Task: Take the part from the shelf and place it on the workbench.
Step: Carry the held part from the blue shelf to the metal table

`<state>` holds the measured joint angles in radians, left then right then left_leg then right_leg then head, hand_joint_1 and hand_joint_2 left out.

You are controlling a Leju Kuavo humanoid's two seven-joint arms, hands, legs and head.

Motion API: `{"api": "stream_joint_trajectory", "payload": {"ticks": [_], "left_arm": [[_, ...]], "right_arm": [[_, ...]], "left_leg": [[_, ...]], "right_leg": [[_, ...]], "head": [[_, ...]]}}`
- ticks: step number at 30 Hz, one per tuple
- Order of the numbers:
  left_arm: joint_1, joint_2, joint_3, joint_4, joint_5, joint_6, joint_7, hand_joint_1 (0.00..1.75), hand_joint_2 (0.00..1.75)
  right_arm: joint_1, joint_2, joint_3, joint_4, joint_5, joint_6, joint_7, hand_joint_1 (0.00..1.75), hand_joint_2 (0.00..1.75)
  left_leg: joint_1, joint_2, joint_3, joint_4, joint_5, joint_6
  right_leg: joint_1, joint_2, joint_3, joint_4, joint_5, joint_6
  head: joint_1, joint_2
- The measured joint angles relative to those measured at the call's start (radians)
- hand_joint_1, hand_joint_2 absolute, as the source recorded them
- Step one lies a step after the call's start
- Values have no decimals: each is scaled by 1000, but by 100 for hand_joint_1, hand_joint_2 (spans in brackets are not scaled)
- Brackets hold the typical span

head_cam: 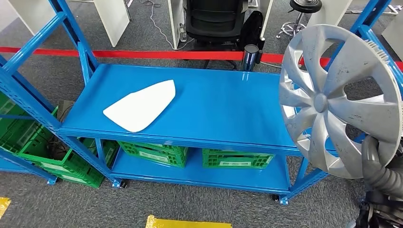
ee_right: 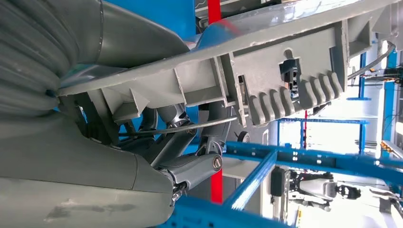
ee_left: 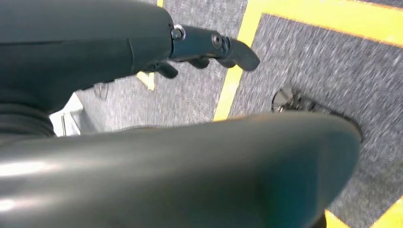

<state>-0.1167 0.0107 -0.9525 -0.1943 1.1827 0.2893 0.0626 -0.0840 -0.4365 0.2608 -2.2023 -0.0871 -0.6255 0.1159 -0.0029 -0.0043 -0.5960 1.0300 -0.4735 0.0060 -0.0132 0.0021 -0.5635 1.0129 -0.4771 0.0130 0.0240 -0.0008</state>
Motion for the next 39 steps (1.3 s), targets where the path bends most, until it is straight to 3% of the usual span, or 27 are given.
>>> {"api": "stream_joint_trajectory", "payload": {"ticks": [2,4,5,6,7,9,11,14,15,17,19,20,21,22,25,27,30,32,34,35,36,37,39], "left_arm": [[0,-1,1,0,2,1,5,0,0],[0,-2,1,0,2,0,14,0,0],[1,-3,1,0,1,0,20,0,0],[1,-4,1,0,-1,-1,26,0,0],[1,-4,1,0,-3,-1,31,0,0],[0,-4,1,1,-11,-1,40,0,0],[-2,-4,1,1,-17,0,47,0,0],[-1,-3,1,1,-20,3,52,0,0],[0,-2,1,1,-20,4,51,0,0],[0,2,1,2,-18,6,49,0,0],[0,5,1,2,-16,7,47,0,0],[0,6,1,2,-16,7,46,0,0],[0,6,1,2,-15,7,46,0,0],[0,6,1,2,-15,6,46,0,0],[-1,6,1,2,-14,6,44,0,0],[-1,6,1,2,-10,6,35,0,0],[-1,8,3,3,10,4,15,0,0],[0,9,9,3,31,6,1,0,0],[0,8,17,3,46,10,-5,0,0],[0,9,21,3,50,12,-6,0,0],[0,10,23,3,53,15,-7,0,0],[0,12,25,3,55,17,-8,0,0],[-1,18,29,3,58,22,-6,0,0]], "right_arm": [[-3,-2,0,-2,3,-3,8,175,175],[-5,-2,0,-4,10,-9,16,175,175],[-4,-3,0,-4,16,-12,22,175,175],[-1,-4,0,-5,21,-16,29,175,175],[2,-6,0,-7,26,-20,35,175,175],[10,-9,-2,-13,37,-28,45,175,175],[14,-14,-6,-22,44,-35,51,175,175],[19,-20,-11,-32,52,-40,57,175,175],[22,-22,-12,-33,54,-40,60,175,175],[27,-26,-12,-35,57,-41,64,175,175],[29,-27,-12,-36,59,-41,65,175,175],[30,-27,-11,-36,59,-41,66,175,175],[31,-27,-12,-37,60,-41,66,175,175],[32,-28,-12,-38,60,-41,66,175,175],[33,-30,-12,-40,60,-40,66,175,175],[31,-31,-12,-42,60,-39,66,175,175],[24,-32,-9,-43,59,-35,61,175,175],[18,-31,-6,-42,54,-30,51,175,175],[12,-29,-1,-42,50,-26,41,175,175],[11,-28,2,-41,48,-25,38,175,175],[9,-27,4,-41,47,-25,37,175,175],[8,-26,6,-40,46,-26,36,175,175],[9,-24,10,-38,42,-29,30,175,175]], "left_leg": [[2,0,-37,81,-55,-8],[8,0,-90,213,-118,-13],[9,0,-103,253,-128,-14],[10,1,-99,256,-121,-13],[10,1,-74,220,-99,-12],[9,0,4,86,-49,-5],[6,0,55,-5,-31,3],[4,1,58,-23,-22,18],[6,2,55,-26,-15,24],[9,3,43,-30,0,35],[6,3,25,-29,12,40],[4,3,15,-27,17,41],[3,3,6,-25,23,41],[1,3,-3,-23,28,40],[-2,3,-22,-15,40,34],[-3,4,-30,-12,50,24],[-4,3,-41,-3,52,8],[-1,1,-71,62,-9,-2],[3,1,-113,188,-93,-9],[5,1,-126,242,-115,-11],[6,1,-124,268,-118,-12],[7,1,-105,258,-103,-12],[7,0,-16,141,-59,-7]], "right_leg": [[-3,-3,-4,-7,10,-9],[-1,-3,-13,-6,17,-12],[0,-3,-17,-5,19,-12],[1,-3,-21,-4,22,-11],[1,-3,-23,-3,24,-10],[2,-3,-26,0,28,-4],[5,-3,-33,3,34,7],[2,-3,-43,4,45,26],[1,-3,-51,15,33,31],[-1,-3,-83,89,-32,39],[-1,-2,-123,215,-112,43],[-1,-2,-130,260,-131,43],[-1,-2,-123,273,-131,42],[0,-2,-98,247,-114,40],[4,-2,28,55,-59,27],[9,-2,62,-4,-56,19],[6,-5,53,-14,-39,4],[0,-9,40,-21,-23,-7],[1,-9,22,-20,-9,-13],[2,-9,12,-18,0,-14],[2,-9,1,-16,7,-13],[2,-9,-9,-13,13,-12],[2,-8,-23,-7,21,-7]], "head": [[-11,0],[-22,0],[-24,0],[-26,0],[-29,0],[-38,0],[-43,0],[-41,0],[-40,0],[-31,0],[-16,0],[-11,0],[-7,0],[-4,0],[3,0],[5,0],[3,0],[-6,0],[-17,0],[-21,0],[-24,0],[-27,0],[-35,0]]}}
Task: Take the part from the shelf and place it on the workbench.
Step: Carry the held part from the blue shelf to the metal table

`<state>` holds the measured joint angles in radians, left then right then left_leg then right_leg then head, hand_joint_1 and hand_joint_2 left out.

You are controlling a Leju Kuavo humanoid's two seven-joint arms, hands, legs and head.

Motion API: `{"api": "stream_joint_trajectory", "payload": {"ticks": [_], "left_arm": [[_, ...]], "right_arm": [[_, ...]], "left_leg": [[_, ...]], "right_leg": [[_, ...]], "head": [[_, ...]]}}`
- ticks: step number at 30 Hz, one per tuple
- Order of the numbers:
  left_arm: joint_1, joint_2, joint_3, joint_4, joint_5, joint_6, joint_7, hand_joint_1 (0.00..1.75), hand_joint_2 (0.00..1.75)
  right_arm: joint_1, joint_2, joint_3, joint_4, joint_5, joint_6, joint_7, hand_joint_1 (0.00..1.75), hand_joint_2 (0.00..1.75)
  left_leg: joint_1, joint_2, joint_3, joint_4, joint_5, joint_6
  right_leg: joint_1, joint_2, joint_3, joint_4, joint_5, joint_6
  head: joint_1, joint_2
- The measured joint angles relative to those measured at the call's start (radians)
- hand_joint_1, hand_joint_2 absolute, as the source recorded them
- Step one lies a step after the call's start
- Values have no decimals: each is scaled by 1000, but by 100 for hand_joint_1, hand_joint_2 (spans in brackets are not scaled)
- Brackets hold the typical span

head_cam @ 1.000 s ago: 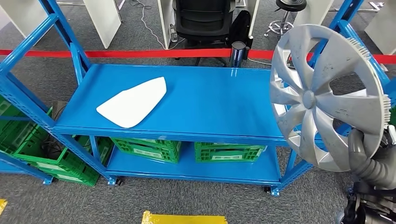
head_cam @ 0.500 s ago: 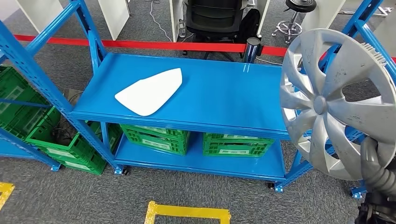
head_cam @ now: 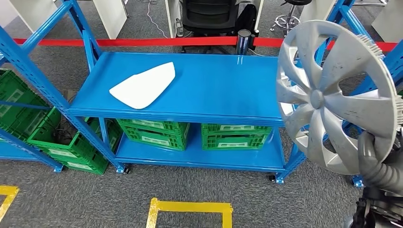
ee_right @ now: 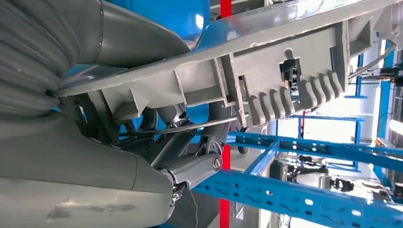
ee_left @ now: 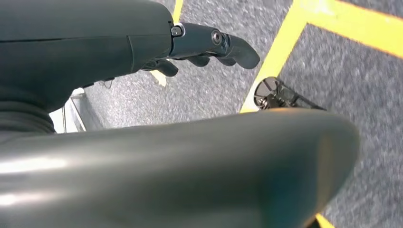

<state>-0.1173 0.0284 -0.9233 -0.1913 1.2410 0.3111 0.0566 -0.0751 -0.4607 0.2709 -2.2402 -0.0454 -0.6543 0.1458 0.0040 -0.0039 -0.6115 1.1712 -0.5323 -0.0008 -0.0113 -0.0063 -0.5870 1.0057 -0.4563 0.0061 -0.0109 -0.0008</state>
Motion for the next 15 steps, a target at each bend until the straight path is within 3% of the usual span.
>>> {"api": "stream_joint_trajectory", "payload": {"ticks": [2,4,6,7,9,11,12,13,15], "left_arm": [[-1,7,6,0,9,4,6,0,0],[-2,14,17,0,30,11,8,0,0],[-1,19,30,0,53,18,3,0,0],[0,22,36,0,61,20,-3,0,0],[1,28,46,1,66,17,-14,0,0],[1,34,53,1,63,9,-27,0,0],[0,36,56,1,58,3,-33,0,0],[0,37,58,1,52,-3,-36,0,0],[0,36,61,1,40,-12,-38,0,0]], "right_arm": [[1,3,2,3,-11,-4,-16,175,175],[3,5,4,8,-23,-7,-37,175,175],[8,6,6,11,-30,-9,-50,175,175],[12,6,6,12,-31,-9,-53,175,175],[19,6,5,14,-32,-10,-55,175,175],[20,6,5,16,-33,-9,-55,175,175],[19,7,5,17,-33,-8,-55,175,175],[18,7,6,19,-33,-5,-54,175,175],[13,9,8,22,-33,1,-53,175,175]], "left_leg": [[-2,-1,91,-128,14,6],[-5,-1,116,-171,9,11],[-4,0,107,-180,19,22],[-2,1,102,-183,26,30],[0,3,87,-184,42,43],[-2,3,62,-180,56,47],[-3,3,49,-177,63,47],[-4,3,36,-173,70,47],[-5,3,14,-165,81,44]], "right_leg": [[2,-1,-9,5,8,9],[3,-2,-15,6,20,20],[1,-1,-26,13,19,31],[1,-1,-37,31,0,36],[-1,1,-75,124,-75,44],[-2,1,-109,250,-140,48],[-2,1,-111,284,-145,48],[-2,1,-97,284,-130,47],[-1,1,-22,183,-79,41]], "head": [[-8,0],[-11,0],[-10,0],[-6,0],[4,0],[16,0],[20,0],[24,0],[30,0]]}}
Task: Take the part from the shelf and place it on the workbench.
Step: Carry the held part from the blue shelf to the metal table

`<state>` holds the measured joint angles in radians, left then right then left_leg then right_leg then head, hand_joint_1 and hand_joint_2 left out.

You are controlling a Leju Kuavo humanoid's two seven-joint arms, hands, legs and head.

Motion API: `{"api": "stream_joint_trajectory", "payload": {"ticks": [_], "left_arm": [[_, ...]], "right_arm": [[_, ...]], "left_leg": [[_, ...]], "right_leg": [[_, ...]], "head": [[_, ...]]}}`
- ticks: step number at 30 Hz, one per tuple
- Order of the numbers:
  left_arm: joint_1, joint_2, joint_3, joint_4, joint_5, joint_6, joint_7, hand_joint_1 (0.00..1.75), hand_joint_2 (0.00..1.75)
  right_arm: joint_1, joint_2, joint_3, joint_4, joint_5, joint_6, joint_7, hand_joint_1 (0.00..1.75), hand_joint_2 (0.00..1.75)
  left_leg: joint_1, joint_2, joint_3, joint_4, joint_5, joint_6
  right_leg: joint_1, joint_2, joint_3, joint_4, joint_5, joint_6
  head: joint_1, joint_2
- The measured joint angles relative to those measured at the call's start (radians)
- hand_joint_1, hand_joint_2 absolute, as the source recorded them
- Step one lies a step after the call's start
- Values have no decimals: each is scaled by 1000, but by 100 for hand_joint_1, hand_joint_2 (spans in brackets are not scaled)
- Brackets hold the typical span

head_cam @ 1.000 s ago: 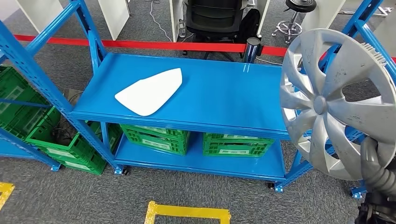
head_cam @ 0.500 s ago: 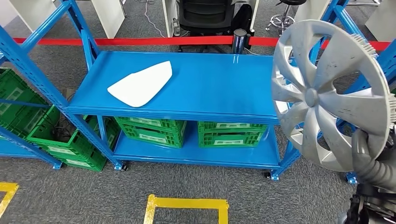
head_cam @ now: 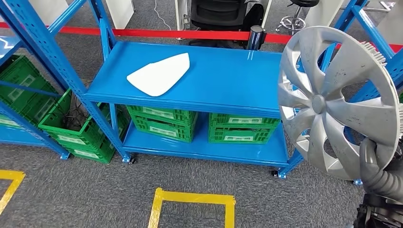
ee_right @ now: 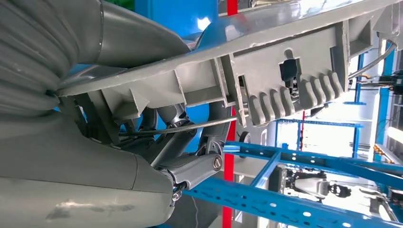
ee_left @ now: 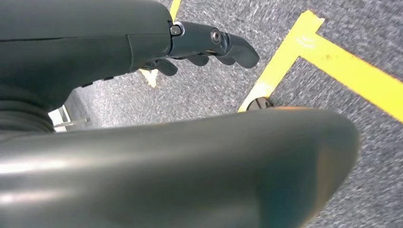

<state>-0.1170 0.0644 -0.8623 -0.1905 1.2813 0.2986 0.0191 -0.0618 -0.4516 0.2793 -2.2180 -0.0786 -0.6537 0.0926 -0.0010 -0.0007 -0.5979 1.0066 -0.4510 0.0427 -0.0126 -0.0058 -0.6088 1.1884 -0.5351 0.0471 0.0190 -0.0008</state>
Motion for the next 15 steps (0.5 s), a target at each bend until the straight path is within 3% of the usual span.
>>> {"api": "stream_joint_trajectory", "payload": {"ticks": [2,4,6,7,8,10,11,12,13,14,15], "left_arm": [[-1,-2,2,-1,-7,-4,1,0,0],[-1,-3,3,-1,-10,-5,1,0,0],[-1,-2,4,-1,-12,-5,1,0,0],[0,-2,4,-1,-13,-5,1,0,0],[0,-1,4,-1,-15,-5,2,0,0],[0,-2,4,-1,-25,-5,8,0,0],[0,-2,4,-1,-34,-5,14,0,0],[0,-2,3,-1,-46,-4,24,0,0],[0,-2,2,-1,-58,-4,35,0,0],[0,-1,0,-1,-70,-3,47,0,0],[0,-1,-2,-1,-79,-3,57,0,0]], "right_arm": [[-8,2,3,3,0,4,1,175,175],[-14,4,9,6,1,7,1,175,175],[-17,6,14,9,2,7,1,175,175],[-18,7,15,11,2,7,1,175,175],[-19,8,17,13,3,7,1,175,175],[-20,10,18,15,4,5,2,175,175],[-19,11,18,16,5,4,4,175,175],[-17,12,18,16,7,1,8,175,175],[-13,13,18,16,9,-2,12,175,175],[-9,13,17,16,13,-4,16,175,175],[-4,14,17,16,16,-7,21,175,175]], "left_leg": [[-2,0,-16,7,11,-8],[-3,1,-25,9,25,-19],[-2,-1,-31,11,31,-30],[-2,-2,-40,23,16,-35],[-1,-3,-54,54,-14,-39],[3,-4,-97,169,-98,-46],[5,-3,-115,234,-128,-49],[6,-3,-122,277,-138,-50],[6,-3,-113,289,-128,-50],[6,-3,-86,264,-104,-48],[6,-3,-40,205,-78,-46]], "right_leg": [[4,0,88,-130,10,-10],[10,0,120,-185,-1,-18],[8,-2,112,-195,9,-29],[6,-4,107,-199,16,-36],[3,-6,102,-204,26,-42],[2,-7,84,-205,42,-49],[3,-7,73,-204,50,-51],[3,-7,62,-204,58,-50],[3,-6,51,-202,66,-49],[3,-5,42,-201,72,-47],[3,-5,34,-199,78,-44]], "head": [[3,0],[3,0],[2,0],[0,0],[-5,0],[-15,0],[-19,0],[-22,0],[-25,0],[-29,0],[-34,0]]}}
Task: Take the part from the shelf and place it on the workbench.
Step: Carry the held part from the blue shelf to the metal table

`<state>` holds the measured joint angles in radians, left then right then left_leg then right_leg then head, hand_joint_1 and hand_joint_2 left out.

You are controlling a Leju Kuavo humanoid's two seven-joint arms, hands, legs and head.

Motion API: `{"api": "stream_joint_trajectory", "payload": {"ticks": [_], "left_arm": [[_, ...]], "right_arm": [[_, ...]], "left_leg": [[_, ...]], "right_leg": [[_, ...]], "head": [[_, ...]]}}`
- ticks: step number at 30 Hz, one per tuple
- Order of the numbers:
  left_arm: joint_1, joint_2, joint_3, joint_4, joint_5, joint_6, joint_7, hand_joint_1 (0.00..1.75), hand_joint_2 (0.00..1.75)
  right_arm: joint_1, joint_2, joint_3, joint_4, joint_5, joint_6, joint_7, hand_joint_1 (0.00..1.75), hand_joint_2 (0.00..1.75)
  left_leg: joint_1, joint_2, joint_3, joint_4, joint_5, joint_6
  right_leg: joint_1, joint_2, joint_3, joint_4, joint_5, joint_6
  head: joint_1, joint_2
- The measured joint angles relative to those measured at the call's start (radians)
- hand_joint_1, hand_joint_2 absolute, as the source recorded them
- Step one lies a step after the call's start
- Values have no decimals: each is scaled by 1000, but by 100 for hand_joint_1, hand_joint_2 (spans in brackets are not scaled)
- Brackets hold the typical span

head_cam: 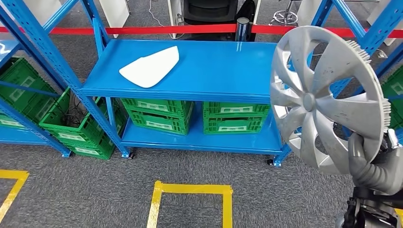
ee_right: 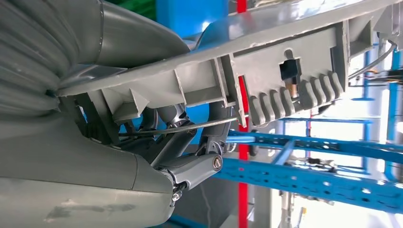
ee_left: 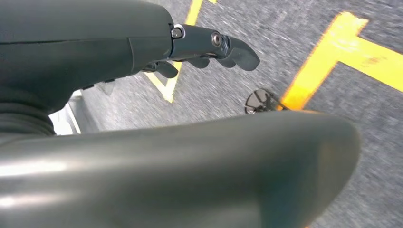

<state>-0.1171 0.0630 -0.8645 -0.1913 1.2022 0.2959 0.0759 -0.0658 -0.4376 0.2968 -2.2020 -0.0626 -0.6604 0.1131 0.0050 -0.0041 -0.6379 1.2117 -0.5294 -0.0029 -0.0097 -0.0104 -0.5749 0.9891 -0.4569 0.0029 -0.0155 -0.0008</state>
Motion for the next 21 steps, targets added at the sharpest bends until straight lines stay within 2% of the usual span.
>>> {"api": "stream_joint_trajectory", "payload": {"ticks": [2,3,4,6,7,8,9,11,12,13,14,16,17,18,19,21], "left_arm": [[-2,0,-6,0,-13,0,12,0,0],[-3,0,-10,0,-16,0,14,0,0],[-4,0,-13,0,-17,0,14,0,0],[-4,-1,-17,0,-16,-2,5,0,0],[-3,-2,-18,0,-13,-4,-3,0,0],[-2,-3,-18,0,-8,-5,-14,0,0],[-1,-4,-19,0,1,-7,-28,0,0],[-1,-6,-18,0,30,-12,-61,0,0],[-1,-7,-16,0,47,-16,-77,0,0],[-2,-9,-14,-1,60,-19,-90,0,0],[-2,-11,-12,-1,70,-21,-98,0,0],[-2,-14,-9,-1,81,-18,-97,0,0],[-2,-15,-8,-1,84,-12,-90,0,0],[-2,-16,-5,-1,86,-5,-79,0,0],[-2,-16,-3,-1,87,3,-67,0,0],[-1,-14,2,-1,89,18,-42,0,0]], "right_arm": [[7,1,-1,0,7,-4,7,175,175],[9,1,-1,0,12,-5,10,175,175],[11,1,-2,0,17,-7,13,175,175],[13,0,-2,0,26,-10,20,175,175],[15,0,-2,0,29,-9,25,175,175],[15,0,-3,0,30,-7,30,175,175],[13,0,-3,0,29,-2,35,175,175],[-2,0,-2,3,22,12,43,175,175],[-11,0,-1,6,17,19,46,175,175],[-20,0,0,9,13,25,49,175,175],[-27,0,0,12,10,28,50,175,175],[-38,0,1,16,6,29,51,175,175],[-43,0,1,16,4,28,51,175,175],[-46,0,0,16,4,23,51,175,175],[-48,0,-1,16,3,18,49,175,175],[-40,0,-3,16,-2,3,39,175,175]], "left_leg": [[-2,-1,103,-146,16,7],[-4,-1,136,-196,11,9],[-6,-2,151,-222,4,11],[-6,0,145,-234,10,22],[-4,1,140,-237,17,30],[-2,2,134,-240,25,39],[-1,4,126,-241,34,46],[-3,6,105,-237,50,53],[-4,6,91,-233,58,54],[-5,6,78,-228,64,54],[-5,6,66,-222,69,53],[-6,4,46,-211,77,50],[-7,3,37,-206,81,46],[-9,2,31,-202,87,42],[-9,2,25,-201,93,36],[-8,2,19,-200,105,23]], "right_leg": [[2,0,-12,5,10,8],[2,0,-17,7,16,13],[3,0,-22,8,22,19],[1,0,-32,12,31,31],[0,1,-42,24,21,36],[0,2,-55,51,-6,41],[-2,3,-75,100,-45,45],[-4,4,-118,233,-124,52],[-4,4,-129,284,-143,54],[-4,4,-126,303,-143,55],[-4,4,-103,282,-126,55],[-4,4,-17,150,-82,49],[-2,4,26,83,-70,44],[0,4,52,37,-65,39],[2,4,62,16,-66,34],[3,3,56,7,-54,22]], "head": [[-9,0],[-12,0],[-14,0],[-13,0],[-11,0],[-7,0],[-1,0],[10,0],[14,0],[17,0],[20,0],[27,0],[31,0],[32,0],[33,0],[31,0]]}}
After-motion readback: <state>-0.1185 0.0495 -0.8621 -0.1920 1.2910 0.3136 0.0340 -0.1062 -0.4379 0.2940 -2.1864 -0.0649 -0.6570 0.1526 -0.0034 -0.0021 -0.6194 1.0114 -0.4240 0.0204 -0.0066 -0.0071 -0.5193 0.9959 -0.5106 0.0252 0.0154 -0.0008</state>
